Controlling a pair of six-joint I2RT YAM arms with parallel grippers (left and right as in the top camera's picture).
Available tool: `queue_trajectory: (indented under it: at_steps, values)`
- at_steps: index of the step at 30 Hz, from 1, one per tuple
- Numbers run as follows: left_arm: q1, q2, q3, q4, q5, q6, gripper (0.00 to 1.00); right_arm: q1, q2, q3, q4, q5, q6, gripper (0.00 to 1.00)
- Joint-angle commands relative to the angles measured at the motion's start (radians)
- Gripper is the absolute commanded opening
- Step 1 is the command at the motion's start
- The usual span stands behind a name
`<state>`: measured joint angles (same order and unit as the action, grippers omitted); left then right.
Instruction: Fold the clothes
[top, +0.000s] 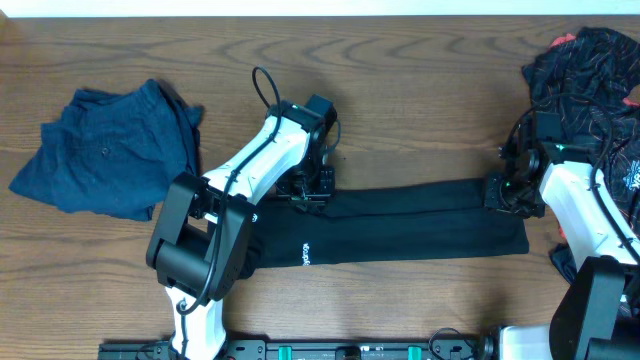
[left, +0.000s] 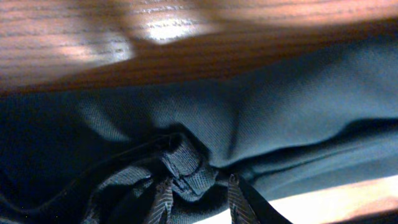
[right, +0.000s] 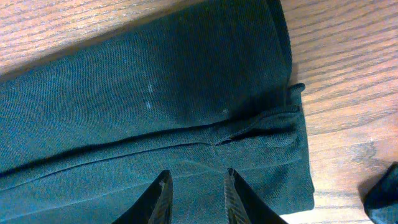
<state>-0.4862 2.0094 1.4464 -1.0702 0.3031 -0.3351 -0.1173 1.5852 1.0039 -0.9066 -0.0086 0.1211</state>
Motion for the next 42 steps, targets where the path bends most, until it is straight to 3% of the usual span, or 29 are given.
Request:
queue_trajectory:
  at_steps: [1,3,5,6,12,17,25,37,42]
  values:
    - [0.002,0.016,-0.023,0.013,-0.056,-0.035,0.31,0.007,-0.013,-0.008,0.003,-0.003,-0.01,0.27]
    - [0.002,0.016,-0.029,0.018,-0.063,-0.037,0.27,0.007,-0.013,-0.008,0.005,-0.003,-0.01,0.27]
    - [0.002,0.016,-0.029,0.018,-0.062,-0.037,0.09,0.007,-0.013,-0.007,0.006,-0.003,-0.01,0.27]
    - [0.002,0.016,-0.029,0.018,-0.062,-0.037,0.06,0.007,-0.013,-0.007,0.006,-0.003,-0.01,0.28]
    - [0.002,0.002,-0.026,-0.013,-0.055,-0.037,0.06,0.007,-0.013,-0.007,0.006,-0.003,-0.01,0.28]
    - [-0.002,-0.084,-0.021,-0.051,0.034,-0.036,0.06,0.007,-0.013,-0.007,0.008,-0.003,-0.01,0.29]
    - [-0.087,-0.233,-0.021,0.01,0.021,-0.006,0.06,0.007,-0.013,-0.008,0.009,-0.003,-0.01,0.29]
    - [-0.218,-0.172,-0.051,0.063,0.017,-0.007,0.06,0.007,-0.013,-0.008,-0.006,-0.003,-0.01,0.31]
    - [-0.217,-0.146,-0.051,0.064,-0.001,-0.008,0.13,0.007,-0.013,-0.008,-0.008,-0.003,-0.01,0.31]
